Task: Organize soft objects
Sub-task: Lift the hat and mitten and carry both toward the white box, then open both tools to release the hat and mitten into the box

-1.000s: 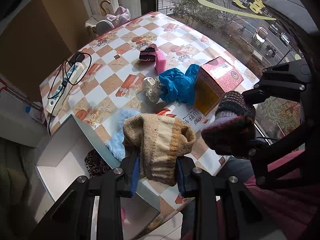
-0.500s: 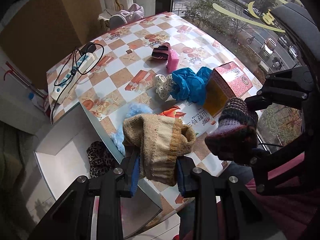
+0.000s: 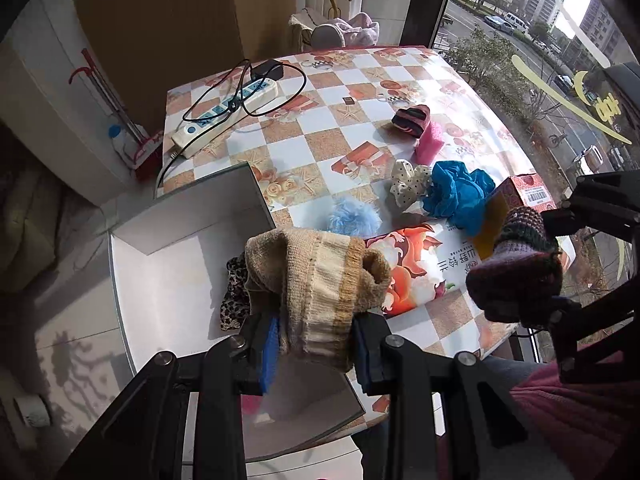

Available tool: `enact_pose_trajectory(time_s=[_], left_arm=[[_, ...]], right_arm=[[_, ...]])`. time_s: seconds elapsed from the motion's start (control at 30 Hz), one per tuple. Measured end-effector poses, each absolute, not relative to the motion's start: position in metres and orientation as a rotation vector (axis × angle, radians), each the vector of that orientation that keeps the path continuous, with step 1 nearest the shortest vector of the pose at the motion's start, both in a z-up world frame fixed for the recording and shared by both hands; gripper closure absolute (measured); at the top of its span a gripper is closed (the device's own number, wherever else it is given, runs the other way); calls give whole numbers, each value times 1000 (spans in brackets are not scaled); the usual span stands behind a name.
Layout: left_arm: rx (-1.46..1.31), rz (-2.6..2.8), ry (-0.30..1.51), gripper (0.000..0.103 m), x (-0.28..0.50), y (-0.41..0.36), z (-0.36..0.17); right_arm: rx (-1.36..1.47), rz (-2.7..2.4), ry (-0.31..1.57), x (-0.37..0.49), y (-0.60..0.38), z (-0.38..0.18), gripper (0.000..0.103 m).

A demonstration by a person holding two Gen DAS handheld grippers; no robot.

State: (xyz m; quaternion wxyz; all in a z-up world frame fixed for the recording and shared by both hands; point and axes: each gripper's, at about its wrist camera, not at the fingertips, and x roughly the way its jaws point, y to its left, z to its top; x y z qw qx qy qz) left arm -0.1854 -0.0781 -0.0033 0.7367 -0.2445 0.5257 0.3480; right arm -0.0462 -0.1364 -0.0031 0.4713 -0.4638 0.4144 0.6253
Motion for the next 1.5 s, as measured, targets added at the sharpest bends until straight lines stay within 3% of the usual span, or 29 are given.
enact_pose_trajectory(time_s=[0.57,1.5], left_arm=[[-792,1058,1176,69,-284,-77,-42],[-944,1099,1188,69,-308,-84,-69]], right_arm=[[-1246,1730,992,-116,-90,-6,46],[-1374,1887,925,-187,-65,-13,46]])
